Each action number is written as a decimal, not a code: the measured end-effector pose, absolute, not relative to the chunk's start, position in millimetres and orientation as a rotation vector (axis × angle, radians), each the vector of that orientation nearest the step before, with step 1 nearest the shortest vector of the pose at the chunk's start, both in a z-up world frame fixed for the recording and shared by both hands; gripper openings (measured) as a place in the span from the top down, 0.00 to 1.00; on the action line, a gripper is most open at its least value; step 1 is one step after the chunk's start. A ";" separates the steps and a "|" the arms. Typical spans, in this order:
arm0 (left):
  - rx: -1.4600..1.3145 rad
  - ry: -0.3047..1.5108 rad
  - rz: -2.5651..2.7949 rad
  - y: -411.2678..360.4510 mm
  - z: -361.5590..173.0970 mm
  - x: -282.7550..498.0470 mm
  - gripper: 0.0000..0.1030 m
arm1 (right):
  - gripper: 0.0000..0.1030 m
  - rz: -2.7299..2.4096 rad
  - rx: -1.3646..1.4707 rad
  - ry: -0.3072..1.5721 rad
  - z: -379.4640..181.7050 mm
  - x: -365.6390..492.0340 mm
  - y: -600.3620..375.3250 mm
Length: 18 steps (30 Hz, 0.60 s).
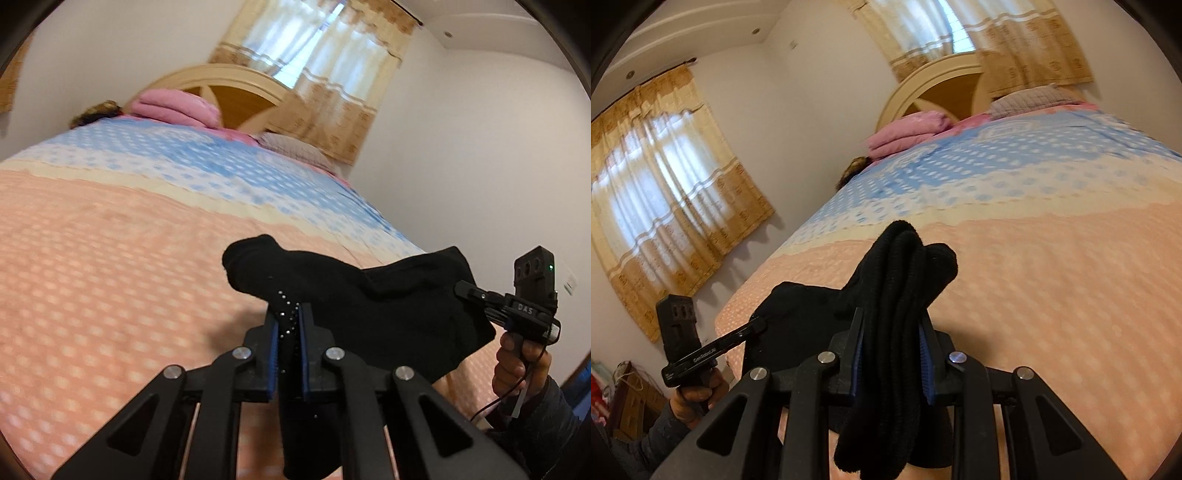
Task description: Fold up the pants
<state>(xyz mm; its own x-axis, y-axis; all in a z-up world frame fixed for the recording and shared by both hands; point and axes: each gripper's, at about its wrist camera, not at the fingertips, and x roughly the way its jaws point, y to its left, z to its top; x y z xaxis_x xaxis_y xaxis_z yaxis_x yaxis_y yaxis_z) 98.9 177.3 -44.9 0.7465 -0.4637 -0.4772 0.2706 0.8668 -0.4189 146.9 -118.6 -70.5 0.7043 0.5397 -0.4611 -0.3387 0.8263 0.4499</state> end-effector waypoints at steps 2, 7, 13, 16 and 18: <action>-0.328 0.593 -0.363 193.0 -43.3 99.8 0.90 | 0.75 0.529 0.337 0.619 -68.9 165.4 -98.0; -0.356 0.576 -0.222 248.4 -47.0 104.7 0.90 | 0.75 0.617 0.334 0.665 -76.1 221.9 -32.6; -0.348 0.661 -0.087 278.1 -92.9 110.9 0.90 | 0.75 0.629 0.330 0.787 -115.1 261.5 18.4; -0.306 0.725 -0.046 277.5 -120.8 116.0 0.81 | 0.74 0.605 0.378 0.836 -135.5 274.9 8.8; -0.279 0.726 -0.008 273.6 -130.3 115.8 0.68 | 0.72 0.587 0.396 0.875 -144.5 282.0 0.8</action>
